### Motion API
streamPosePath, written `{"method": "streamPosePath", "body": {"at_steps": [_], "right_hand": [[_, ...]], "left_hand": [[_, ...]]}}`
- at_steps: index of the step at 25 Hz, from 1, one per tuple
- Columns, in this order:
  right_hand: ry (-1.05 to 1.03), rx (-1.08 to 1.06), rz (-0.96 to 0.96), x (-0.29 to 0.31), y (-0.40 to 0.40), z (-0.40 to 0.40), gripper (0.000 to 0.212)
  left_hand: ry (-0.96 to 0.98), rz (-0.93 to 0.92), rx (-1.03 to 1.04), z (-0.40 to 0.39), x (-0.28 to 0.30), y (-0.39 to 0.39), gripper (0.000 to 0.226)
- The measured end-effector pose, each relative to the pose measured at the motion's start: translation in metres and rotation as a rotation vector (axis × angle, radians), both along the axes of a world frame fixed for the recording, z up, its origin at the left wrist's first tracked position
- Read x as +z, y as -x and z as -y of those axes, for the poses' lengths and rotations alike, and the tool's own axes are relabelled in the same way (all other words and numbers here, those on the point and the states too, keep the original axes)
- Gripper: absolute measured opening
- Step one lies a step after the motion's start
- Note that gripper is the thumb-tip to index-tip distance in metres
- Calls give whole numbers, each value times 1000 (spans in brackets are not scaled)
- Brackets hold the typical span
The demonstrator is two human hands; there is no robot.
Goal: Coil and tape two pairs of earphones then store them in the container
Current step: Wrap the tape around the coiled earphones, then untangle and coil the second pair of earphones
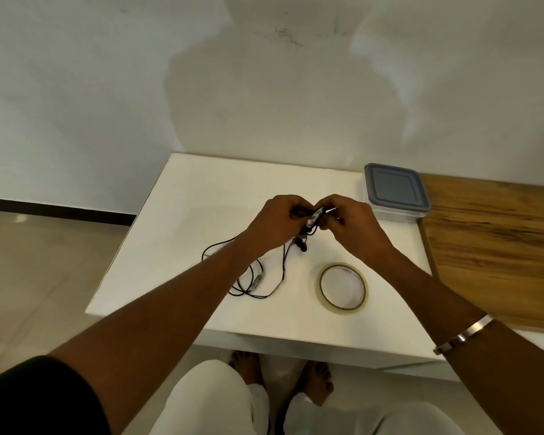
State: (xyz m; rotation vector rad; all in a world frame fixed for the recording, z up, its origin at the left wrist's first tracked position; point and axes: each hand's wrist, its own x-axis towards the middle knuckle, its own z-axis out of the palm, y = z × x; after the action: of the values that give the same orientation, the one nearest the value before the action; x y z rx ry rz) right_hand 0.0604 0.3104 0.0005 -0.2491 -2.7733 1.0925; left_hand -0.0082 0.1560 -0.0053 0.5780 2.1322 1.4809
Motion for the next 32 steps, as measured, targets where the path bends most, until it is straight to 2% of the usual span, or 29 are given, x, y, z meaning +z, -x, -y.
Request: {"method": "streamPosePath", "body": {"at_steps": [3,5,7,9,11,13,15,16,19,21,26,32], "right_hand": [[164,-86,-47,-2,15,-9,9],[284,-204,-78,-4,26,-19,4],[342,-360,-106,-8,39,-27,7],[320,-474,-114,-17,53,-28,9],[299,-526,-88,-31,66,-24,5],[226,-538,-62,-45,75,-17,13],[-9,-466,-44,-55,77,-12,17],[-138,-398,-29,-58,75,-9,16],[-448,-197,36,-64,67,-5,10],[-542,-112,75,-67,65,-3,11],[-541,36,16,-73,58,-7,32],[-445,-24,6,-71,57,-21,39]], "left_hand": [[-206,390,39,8,3,17,37],[-237,445,134,19,2,30,45],[-176,239,306,35,-5,40,38],[-48,-90,414,58,-18,43,26],[75,-308,364,82,-33,41,23],[250,-394,263,104,-51,37,18],[422,-389,219,120,-61,34,13],[443,-382,229,128,-66,33,12],[346,-368,308,142,-67,32,9],[319,-340,318,146,-62,31,10],[317,-312,216,148,-61,23,11],[350,-321,142,145,-63,17,17]]}}
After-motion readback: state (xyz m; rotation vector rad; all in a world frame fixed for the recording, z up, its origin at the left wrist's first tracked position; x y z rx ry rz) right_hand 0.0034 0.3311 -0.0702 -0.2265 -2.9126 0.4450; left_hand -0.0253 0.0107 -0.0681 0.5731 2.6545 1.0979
